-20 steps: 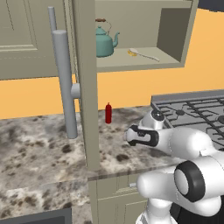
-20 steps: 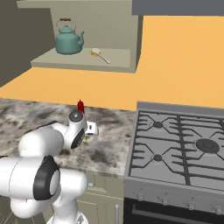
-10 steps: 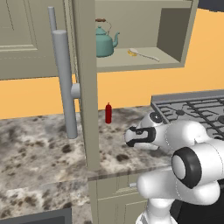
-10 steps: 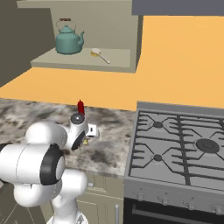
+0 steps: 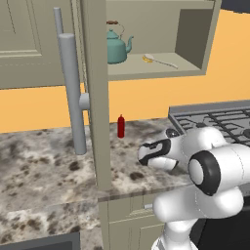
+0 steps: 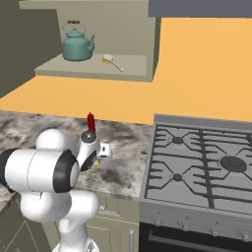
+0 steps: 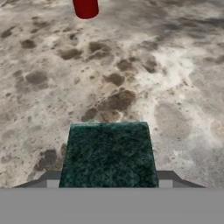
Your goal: Pick the sponge and dish brush from the cabinet and place them on the counter.
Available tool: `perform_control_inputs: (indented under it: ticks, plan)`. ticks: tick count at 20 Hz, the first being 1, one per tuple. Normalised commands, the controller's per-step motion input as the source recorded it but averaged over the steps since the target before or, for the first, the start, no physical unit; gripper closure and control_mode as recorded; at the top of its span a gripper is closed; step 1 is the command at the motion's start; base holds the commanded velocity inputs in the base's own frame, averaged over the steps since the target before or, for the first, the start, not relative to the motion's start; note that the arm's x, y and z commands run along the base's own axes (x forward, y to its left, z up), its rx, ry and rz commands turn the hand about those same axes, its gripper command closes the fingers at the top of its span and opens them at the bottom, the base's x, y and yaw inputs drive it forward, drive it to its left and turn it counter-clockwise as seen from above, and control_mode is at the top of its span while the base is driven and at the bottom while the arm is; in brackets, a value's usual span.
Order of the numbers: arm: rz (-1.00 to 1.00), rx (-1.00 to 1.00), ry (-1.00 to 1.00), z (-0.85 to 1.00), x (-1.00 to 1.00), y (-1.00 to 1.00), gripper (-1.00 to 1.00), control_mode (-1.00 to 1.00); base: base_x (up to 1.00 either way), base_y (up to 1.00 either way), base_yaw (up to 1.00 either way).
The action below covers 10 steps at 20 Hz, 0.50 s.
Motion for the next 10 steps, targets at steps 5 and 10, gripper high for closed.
perform_control_inputs:
  ticks: [5, 10]
  plan:
    - [0.00, 0.00, 0.00, -0.26, 0.00, 0.00, 1.00, -1.00, 0.00, 0.00, 0.00]
    - [0.00, 0.00, 0.00, -0.25, 0.00, 0.00, 1.00, -1.00, 0.00, 0.00, 0.00]
